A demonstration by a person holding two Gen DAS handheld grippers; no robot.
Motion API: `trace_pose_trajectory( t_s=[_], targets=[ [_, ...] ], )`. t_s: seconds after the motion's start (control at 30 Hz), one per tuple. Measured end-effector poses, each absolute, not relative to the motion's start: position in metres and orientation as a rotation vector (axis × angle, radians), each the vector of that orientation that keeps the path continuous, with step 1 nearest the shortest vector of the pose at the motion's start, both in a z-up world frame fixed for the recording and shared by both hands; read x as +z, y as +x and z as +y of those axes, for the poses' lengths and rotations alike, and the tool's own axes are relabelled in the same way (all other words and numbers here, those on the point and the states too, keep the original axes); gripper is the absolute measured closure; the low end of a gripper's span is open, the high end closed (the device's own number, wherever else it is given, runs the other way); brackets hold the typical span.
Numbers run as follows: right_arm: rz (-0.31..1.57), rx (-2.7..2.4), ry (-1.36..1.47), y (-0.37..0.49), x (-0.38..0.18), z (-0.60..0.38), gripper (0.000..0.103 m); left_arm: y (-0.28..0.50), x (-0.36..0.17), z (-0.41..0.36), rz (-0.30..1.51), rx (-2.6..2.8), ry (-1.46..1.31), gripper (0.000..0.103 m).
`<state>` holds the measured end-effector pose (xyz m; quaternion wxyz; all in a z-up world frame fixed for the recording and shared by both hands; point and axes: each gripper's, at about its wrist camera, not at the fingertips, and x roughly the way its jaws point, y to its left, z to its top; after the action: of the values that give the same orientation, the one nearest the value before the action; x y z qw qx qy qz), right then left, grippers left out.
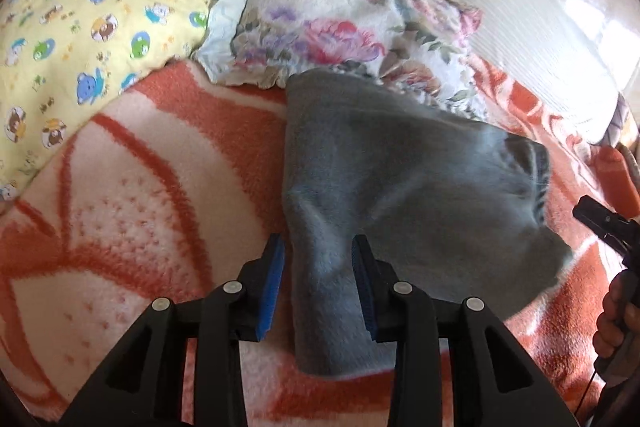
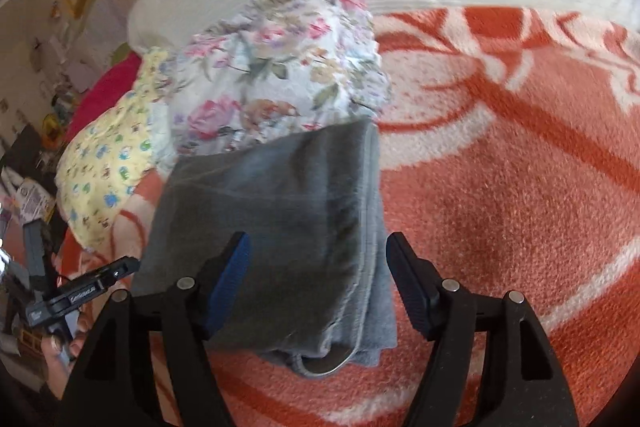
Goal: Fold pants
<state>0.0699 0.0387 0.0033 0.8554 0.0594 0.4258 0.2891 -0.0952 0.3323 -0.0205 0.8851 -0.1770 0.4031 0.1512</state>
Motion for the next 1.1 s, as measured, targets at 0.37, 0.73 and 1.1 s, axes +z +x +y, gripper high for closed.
trace_pose_trajectory(
  t_s=[0.37, 0.73, 1.1],
  targets=[
    [0.898, 0.777, -0.072, 0.016, 0.022, 0.057, 0.017, -0.122, -0.006, 0.278, 0.873, 0.29, -0.191, 0.038],
    [0.885, 0.767, -0.196, -0.003, 0.014, 0.064, 0.015, -0.139, 0.004, 0.26, 0.807, 0.416, -0.042, 0.028],
    [0.929, 0.795, -0.217, -0.01, 0.003, 0.067, 0.013, -0.148, 0.002, 0.256, 0.808, 0.422, -0.021, 0.023]
  ],
)
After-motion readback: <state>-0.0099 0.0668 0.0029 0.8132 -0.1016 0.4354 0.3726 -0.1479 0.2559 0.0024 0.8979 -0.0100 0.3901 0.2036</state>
